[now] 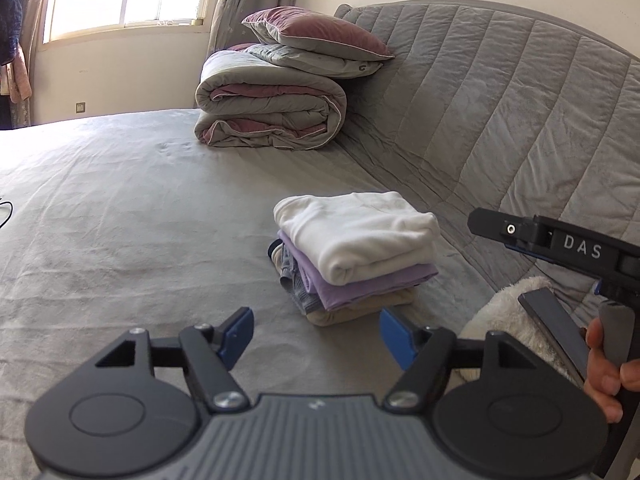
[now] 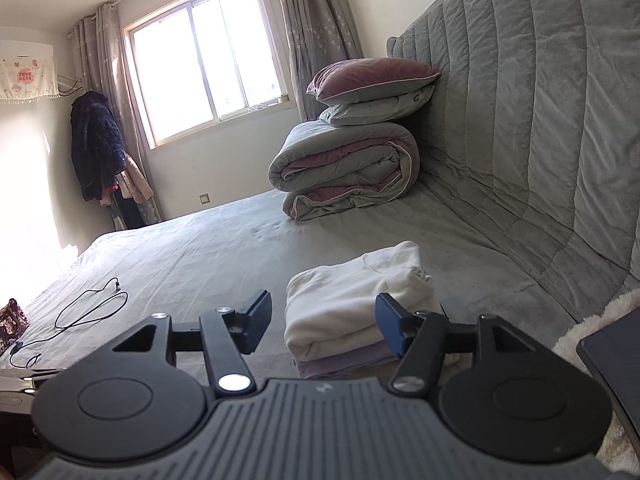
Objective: Fold clothes
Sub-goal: 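Open both grippers and pull back from the clothes stack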
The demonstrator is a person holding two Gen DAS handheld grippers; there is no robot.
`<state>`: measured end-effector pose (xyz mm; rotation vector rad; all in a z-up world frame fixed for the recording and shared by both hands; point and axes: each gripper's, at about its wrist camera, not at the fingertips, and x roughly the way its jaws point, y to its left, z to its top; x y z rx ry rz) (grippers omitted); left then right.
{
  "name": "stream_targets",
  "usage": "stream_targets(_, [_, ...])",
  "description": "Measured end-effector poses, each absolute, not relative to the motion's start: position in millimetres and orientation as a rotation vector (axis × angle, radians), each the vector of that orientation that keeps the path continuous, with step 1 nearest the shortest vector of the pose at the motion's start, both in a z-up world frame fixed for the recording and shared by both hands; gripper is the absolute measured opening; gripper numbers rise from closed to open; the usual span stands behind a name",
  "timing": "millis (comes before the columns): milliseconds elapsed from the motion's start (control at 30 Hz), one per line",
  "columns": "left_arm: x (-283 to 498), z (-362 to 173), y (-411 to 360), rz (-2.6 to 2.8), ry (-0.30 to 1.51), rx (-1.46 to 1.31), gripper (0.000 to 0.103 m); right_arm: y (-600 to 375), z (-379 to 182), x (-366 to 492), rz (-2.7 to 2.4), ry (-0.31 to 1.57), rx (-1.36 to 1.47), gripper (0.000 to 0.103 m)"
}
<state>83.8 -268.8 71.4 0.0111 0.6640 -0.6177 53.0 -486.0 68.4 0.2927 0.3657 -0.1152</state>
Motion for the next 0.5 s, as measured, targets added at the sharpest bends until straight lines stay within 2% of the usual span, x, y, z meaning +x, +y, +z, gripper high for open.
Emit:
stream_targets(367, [49, 84, -241, -0.609, 0.677, 0.07, 0.09, -454, 71, 21, -0.109, 0.385, 0.332, 0.082])
stream_targets(500, [39, 86, -230, -0.597, 0.685, 0.096, 0.096, -438, 71, 14, -0.101, 0.396, 0.333, 0.095])
